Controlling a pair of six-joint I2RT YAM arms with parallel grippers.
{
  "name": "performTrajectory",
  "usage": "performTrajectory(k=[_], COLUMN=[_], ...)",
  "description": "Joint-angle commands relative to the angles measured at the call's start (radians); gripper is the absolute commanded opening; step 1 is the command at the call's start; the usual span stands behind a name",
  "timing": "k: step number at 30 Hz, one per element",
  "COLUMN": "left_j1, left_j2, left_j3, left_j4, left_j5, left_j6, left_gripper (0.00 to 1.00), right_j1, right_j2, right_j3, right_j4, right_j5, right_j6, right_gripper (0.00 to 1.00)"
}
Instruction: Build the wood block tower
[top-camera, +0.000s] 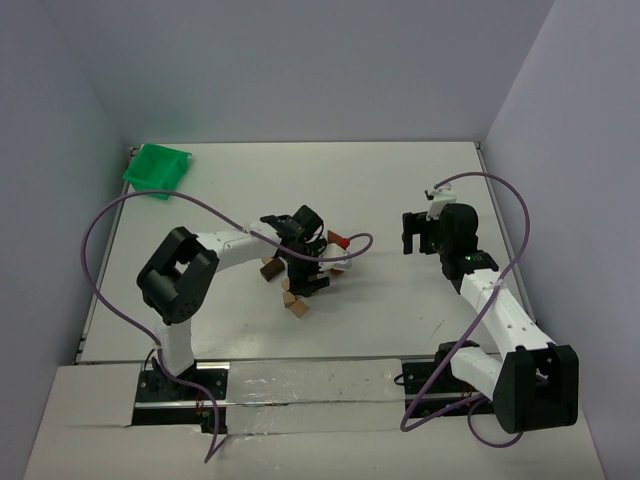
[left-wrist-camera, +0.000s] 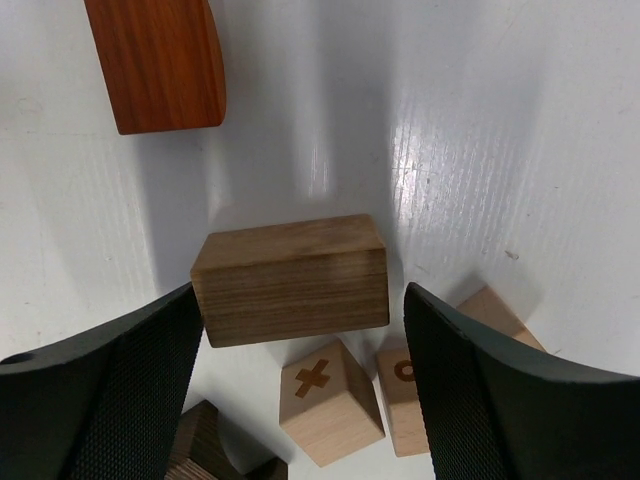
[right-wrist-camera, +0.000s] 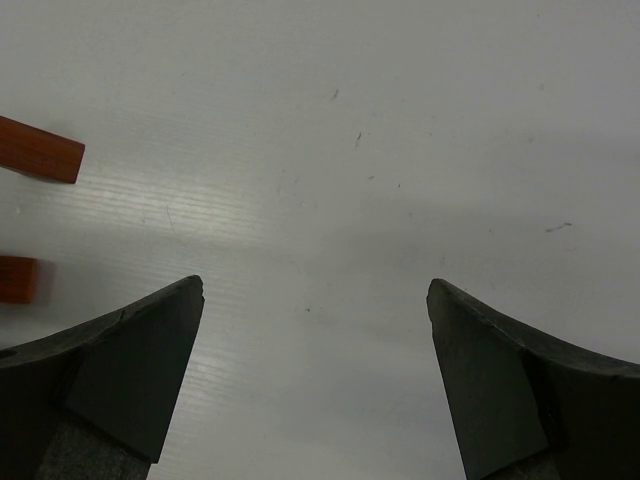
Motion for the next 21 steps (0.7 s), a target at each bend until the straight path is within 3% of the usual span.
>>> performTrajectory(k=[1, 6, 8, 13, 17, 21], left_j1=[-0.006, -0.004, -0.001, 0.037, 0.072, 0.107], left_j2=[-0.021, -0.081, -0.104, -0.224, -0.311, -0.386], left_j3=[0.017, 0.064, 0.093, 0.175, 0.14, 0.003], left_j4=[-0.038, -0.056, -0.077, -0.145, -0.177, -0.194], left_j5=[-0.008, -0.029, -0.035, -0.021, -0.012, 0.007], left_j6=[-0.001, -0.007, -0.007, -0.012, 0.014, 0.044], left_gripper=[0.87, 0.91, 0.99, 0.99, 0.99, 0.99], right_j1=[0.004, 0.004, 0.004, 0.004, 0.004, 0.004], right_j2=[-0.008, -0.013, -0.014, -0.023, -0.024, -0.017], right_j3=[0.039, 0.041, 0.039, 0.039, 0.039, 0.042], right_j4=[0.016, 0.013, 0.013, 0.014, 0.015, 0.013], right_j5=[0.01, 0.008, 0.007, 0.004, 0.0, -0.003], right_j6=[-0.005, -0.003, -0.003, -0.002, -0.002, -0.002], right_gripper=[1.0, 1.0, 1.0, 1.0, 1.0, 1.0])
